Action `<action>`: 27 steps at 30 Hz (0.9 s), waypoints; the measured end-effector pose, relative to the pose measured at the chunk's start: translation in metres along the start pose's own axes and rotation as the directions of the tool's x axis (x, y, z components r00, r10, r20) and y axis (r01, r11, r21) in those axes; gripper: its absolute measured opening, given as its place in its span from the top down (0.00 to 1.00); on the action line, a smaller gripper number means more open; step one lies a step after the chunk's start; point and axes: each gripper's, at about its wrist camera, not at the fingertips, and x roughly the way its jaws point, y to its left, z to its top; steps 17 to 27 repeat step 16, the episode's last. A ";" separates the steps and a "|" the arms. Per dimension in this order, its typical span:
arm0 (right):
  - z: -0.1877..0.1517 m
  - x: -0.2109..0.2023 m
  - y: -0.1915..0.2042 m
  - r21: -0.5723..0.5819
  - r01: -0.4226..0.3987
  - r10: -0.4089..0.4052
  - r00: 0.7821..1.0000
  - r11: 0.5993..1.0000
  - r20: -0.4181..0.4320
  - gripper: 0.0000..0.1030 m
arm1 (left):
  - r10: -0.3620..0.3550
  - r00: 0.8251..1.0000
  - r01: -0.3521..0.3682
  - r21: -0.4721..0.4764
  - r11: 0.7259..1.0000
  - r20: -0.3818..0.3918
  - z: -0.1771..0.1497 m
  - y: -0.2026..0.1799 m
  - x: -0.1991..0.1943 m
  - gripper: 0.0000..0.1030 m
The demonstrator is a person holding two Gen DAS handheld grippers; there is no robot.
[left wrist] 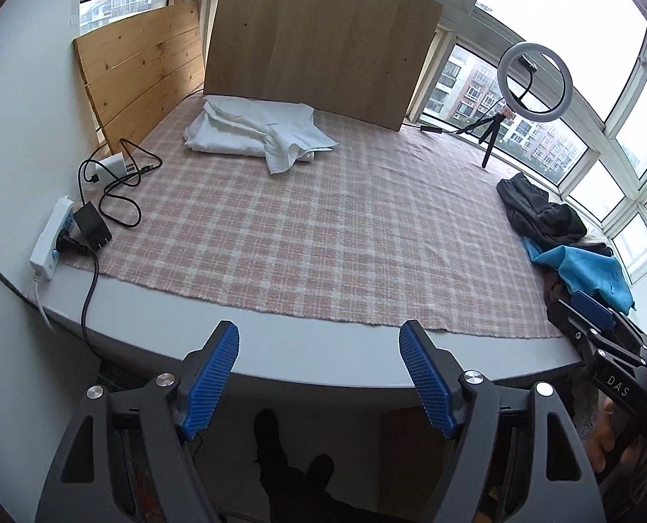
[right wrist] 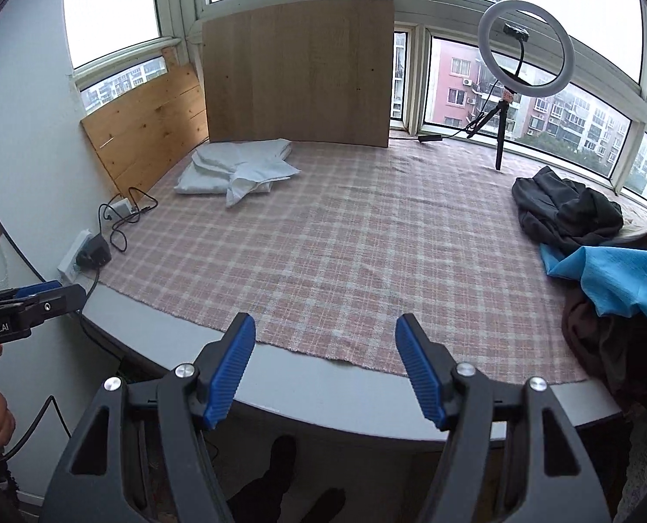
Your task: Fold clothes
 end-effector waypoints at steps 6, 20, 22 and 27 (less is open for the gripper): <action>-0.005 -0.014 -0.001 -0.011 -0.006 0.006 1.000 1.000 0.024 0.36 | -0.001 1.000 0.001 -0.004 1.000 0.019 -0.009 -0.005 -0.013 0.27; -0.002 -0.011 -0.001 -0.026 -0.021 0.021 1.000 0.999 0.019 0.36 | -0.033 0.999 0.033 -0.005 0.999 0.035 -0.014 -0.008 -0.017 0.24; -0.002 -0.011 -0.001 -0.026 -0.021 0.021 1.000 0.999 0.019 0.36 | -0.033 0.999 0.033 -0.005 0.999 0.035 -0.014 -0.008 -0.017 0.24; -0.002 -0.011 -0.001 -0.026 -0.021 0.021 1.000 0.999 0.019 0.36 | -0.033 0.999 0.033 -0.005 0.999 0.035 -0.014 -0.008 -0.017 0.24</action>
